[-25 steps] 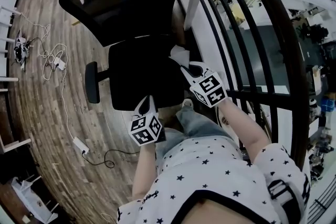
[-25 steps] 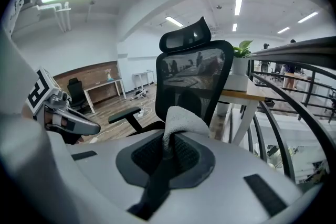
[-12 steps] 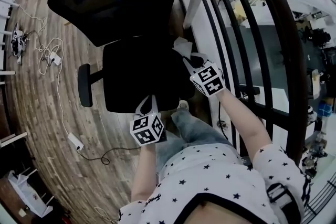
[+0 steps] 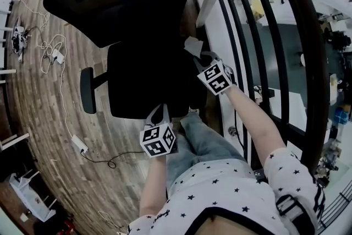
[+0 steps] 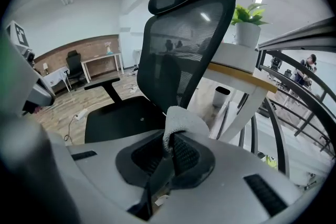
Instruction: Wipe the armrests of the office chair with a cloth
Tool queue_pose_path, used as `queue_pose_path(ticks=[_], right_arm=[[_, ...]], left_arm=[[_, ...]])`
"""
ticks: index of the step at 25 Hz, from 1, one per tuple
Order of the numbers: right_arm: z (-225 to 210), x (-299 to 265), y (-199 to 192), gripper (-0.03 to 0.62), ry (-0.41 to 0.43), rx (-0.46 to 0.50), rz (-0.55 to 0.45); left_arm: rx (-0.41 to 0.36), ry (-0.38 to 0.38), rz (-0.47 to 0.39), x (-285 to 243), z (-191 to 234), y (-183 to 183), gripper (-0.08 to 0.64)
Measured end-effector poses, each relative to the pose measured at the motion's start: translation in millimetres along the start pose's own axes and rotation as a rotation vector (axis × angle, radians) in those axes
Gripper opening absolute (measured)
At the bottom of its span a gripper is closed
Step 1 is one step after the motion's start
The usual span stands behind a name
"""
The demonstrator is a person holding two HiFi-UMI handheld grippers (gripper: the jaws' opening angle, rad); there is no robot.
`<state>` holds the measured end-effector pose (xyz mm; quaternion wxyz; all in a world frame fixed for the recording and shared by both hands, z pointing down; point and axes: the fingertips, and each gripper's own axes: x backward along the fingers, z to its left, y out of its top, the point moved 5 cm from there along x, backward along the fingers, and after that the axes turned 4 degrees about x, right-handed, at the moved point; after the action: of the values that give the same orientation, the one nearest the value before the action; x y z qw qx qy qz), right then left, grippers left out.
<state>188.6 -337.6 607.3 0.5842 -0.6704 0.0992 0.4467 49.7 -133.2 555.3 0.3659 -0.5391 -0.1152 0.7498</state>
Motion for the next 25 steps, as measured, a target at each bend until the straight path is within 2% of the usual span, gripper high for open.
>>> queue_pose_path(ticks=[10,25], right_arm=[[-1.7,-30.3,-23.0,0.031,0.006,0.058,0.076],[7.3,-37.6,-38.5,0.031,0.012,0.039,0.126]], left_arm=[[0.021,0.023,0.04,-4.3,0.2,-14.0,0.006],[0.016,0.019,0.039,-2.1,-2.0,-15.1,0.006]])
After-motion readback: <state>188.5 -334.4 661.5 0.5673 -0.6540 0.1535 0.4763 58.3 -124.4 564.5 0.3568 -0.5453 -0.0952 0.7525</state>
